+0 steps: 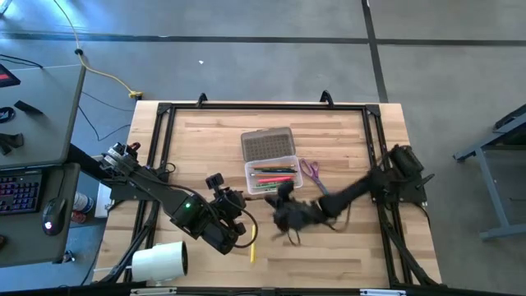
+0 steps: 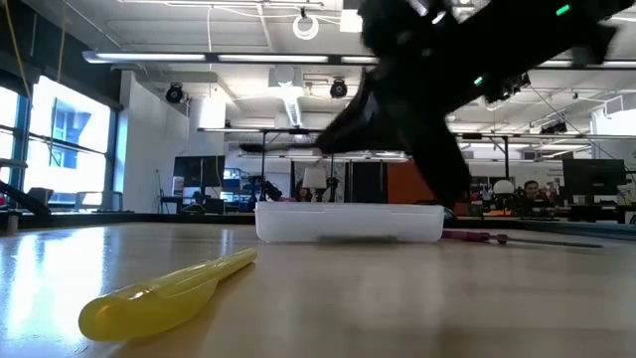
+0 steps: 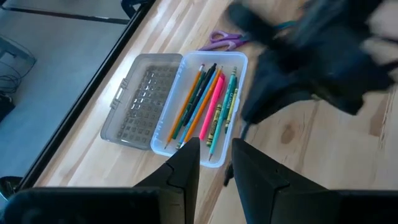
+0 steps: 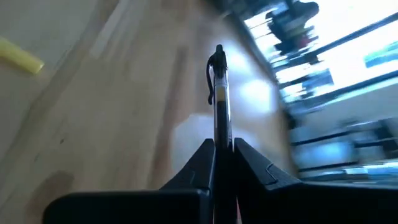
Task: Pick & place school supplies into a supply box
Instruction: Put the transparent pen into the black supply box
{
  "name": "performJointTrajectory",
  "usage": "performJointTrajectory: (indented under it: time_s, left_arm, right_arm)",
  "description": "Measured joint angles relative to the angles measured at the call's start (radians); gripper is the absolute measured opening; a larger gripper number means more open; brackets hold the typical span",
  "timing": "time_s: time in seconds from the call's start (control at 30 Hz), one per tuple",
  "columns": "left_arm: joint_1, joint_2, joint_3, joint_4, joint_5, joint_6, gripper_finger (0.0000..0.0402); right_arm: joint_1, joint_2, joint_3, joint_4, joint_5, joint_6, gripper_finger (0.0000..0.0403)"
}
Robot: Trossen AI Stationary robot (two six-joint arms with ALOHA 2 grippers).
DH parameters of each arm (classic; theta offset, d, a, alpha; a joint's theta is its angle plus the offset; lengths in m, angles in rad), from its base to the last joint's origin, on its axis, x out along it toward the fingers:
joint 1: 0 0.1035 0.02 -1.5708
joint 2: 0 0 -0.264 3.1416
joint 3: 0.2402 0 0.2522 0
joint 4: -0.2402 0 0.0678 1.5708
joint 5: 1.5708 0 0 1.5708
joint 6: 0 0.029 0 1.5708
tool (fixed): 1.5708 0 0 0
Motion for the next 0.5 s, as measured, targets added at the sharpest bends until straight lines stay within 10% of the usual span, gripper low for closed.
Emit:
performJointTrajectory:
  time_s: [0.17,0.5]
  left_arm:
    - [0.000,0.000,0.000,-0.003,0.009,0.000,0.0127]
    - [0.000,0.000,0.000,0.001,0.012,0.026,0.0127]
  right_arm:
    - [-0.142,0.000,0.000,-0.140,-0.249,0.264,0.0027]
    - [-0.184,0.002,0.001,-0.229,-0.150,0.349,0.0038]
